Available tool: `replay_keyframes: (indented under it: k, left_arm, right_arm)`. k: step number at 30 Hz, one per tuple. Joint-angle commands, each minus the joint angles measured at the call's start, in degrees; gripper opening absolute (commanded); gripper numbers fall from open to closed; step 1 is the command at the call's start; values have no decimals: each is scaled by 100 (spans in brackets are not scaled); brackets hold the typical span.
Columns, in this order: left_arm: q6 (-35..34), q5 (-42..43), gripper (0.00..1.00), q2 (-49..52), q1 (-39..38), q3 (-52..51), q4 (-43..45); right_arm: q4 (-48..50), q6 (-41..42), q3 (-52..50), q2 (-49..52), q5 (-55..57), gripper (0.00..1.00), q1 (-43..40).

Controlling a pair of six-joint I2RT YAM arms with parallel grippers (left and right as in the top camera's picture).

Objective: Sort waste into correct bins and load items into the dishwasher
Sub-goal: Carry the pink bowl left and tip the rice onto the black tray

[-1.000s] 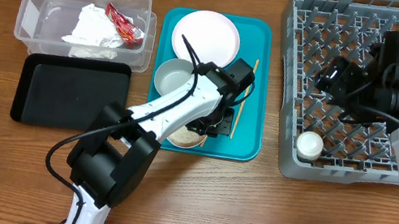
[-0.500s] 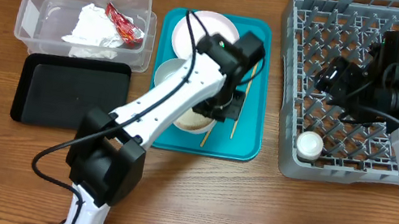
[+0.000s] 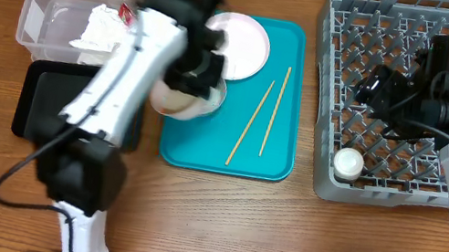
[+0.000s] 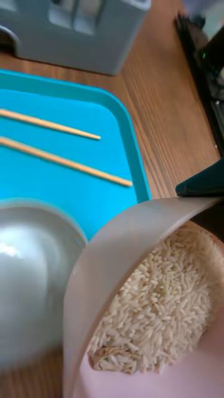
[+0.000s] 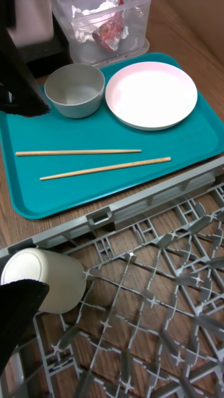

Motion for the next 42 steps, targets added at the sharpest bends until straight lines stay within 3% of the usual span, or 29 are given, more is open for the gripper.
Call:
replay_keyframes:
  k: [1,10,17,24,31,42]
  left_arm:
    - [951,723,4,-391,625,131,-212]
    - [2457,2385,4,-387,2306,-599,-256]
    - [3012,3410,4,-369,3261,-1759,374]
    - [3169,4214,4,-365,4105,-3042,1283]
    - [3359,5643,4,-356,4909,-3934,2037]
    - [3329,6854,4,-356,5490,-4144,1751]
  right_arm:
    - [2,-39,17,0,35,85,15]
    - [-79,-39,17,0,35,85,15]
    - [-98,-39,17,0,33,85,15]
    - [-133,-39,17,0,35,85,15]
    - [-142,-39,17,0,35,85,15]
    - [-162,-39,17,0,35,85,15]
